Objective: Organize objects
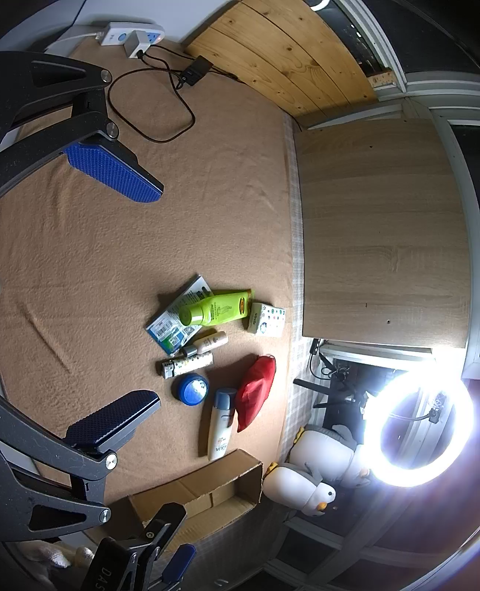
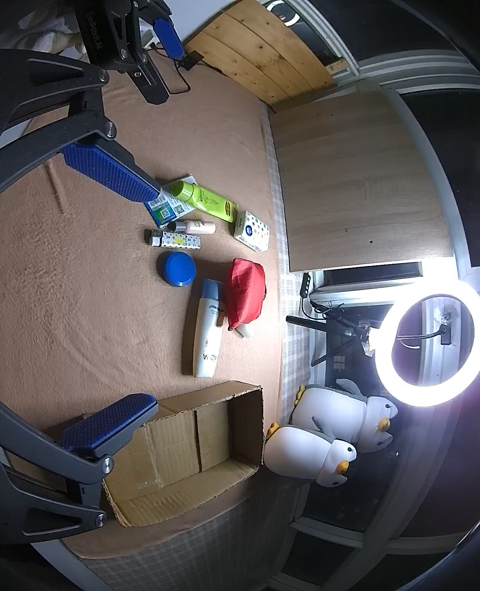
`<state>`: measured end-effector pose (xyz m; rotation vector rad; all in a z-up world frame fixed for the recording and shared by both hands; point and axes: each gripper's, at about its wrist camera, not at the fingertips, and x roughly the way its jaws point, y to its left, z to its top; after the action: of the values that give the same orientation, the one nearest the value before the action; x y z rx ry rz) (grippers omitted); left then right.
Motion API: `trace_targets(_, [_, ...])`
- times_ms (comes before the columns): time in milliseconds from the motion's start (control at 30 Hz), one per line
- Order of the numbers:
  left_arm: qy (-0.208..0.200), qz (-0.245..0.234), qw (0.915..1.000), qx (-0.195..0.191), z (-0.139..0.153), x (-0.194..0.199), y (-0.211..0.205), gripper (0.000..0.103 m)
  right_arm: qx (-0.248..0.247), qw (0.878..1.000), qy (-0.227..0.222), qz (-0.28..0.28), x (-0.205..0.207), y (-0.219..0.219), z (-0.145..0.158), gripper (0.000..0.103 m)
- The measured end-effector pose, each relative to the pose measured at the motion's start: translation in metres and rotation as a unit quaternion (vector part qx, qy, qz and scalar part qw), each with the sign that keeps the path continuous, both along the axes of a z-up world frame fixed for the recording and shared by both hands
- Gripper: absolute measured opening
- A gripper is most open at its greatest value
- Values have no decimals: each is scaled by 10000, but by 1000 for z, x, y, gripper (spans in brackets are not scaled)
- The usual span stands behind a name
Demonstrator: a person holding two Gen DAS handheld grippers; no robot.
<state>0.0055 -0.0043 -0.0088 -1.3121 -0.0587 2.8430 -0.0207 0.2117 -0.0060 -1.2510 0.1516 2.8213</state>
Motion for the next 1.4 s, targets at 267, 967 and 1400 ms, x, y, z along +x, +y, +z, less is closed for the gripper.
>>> trace_targets(267, [-4, -20, 10000, -2, 1, 2, 1, 103, -11, 10000, -2, -5, 0, 1, 0, 103])
trace_targets(967, [-11, -39, 10000, 3, 2, 0, 2, 103, -29, 10000, -25, -23, -2, 1, -3, 103])
trace_targets(1400, [-45, -56, 10000, -6, -2, -4, 1, 103, -43, 10000, -54, -48, -3, 2, -6, 103])
